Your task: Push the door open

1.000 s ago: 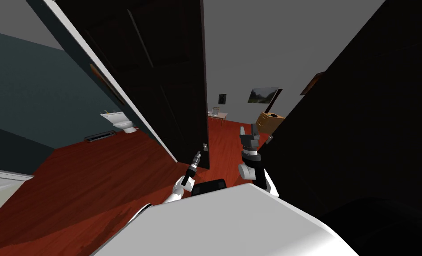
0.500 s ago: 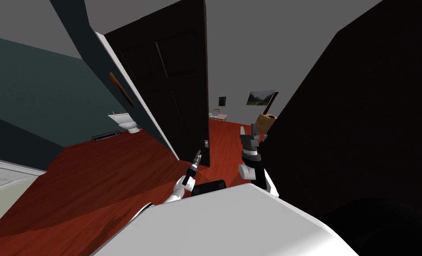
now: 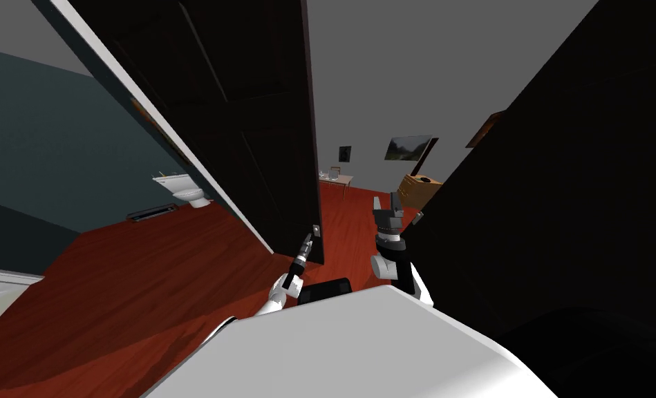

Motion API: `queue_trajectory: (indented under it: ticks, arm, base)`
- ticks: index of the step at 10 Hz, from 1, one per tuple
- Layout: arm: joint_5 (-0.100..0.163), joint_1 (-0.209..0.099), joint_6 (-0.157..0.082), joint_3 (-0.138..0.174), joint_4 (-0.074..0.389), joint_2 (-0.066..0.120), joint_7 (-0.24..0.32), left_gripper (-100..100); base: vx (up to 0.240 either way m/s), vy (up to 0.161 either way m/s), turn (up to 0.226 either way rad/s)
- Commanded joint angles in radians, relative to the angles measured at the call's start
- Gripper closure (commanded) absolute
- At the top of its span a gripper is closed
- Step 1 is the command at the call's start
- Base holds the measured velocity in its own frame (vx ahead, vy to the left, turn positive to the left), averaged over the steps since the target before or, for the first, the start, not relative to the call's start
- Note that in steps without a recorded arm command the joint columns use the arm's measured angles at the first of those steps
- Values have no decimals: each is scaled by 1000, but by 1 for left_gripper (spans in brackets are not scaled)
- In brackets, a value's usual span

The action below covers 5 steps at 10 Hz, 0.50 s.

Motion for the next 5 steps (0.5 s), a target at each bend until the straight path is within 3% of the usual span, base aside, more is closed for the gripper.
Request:
queue_trajectory:
  ticks: [1, 4, 5]
  arm:
    - [2, 0, -8, 4, 5, -3, -4, -100]
    - [4, 2, -15, 9, 9, -11, -9, -100]
    - [3, 1, -14, 8, 10, -10, -8, -100]
  base:
    - [209, -91, -37]
    - [196, -79, -24]
    - [80, -22, 10]
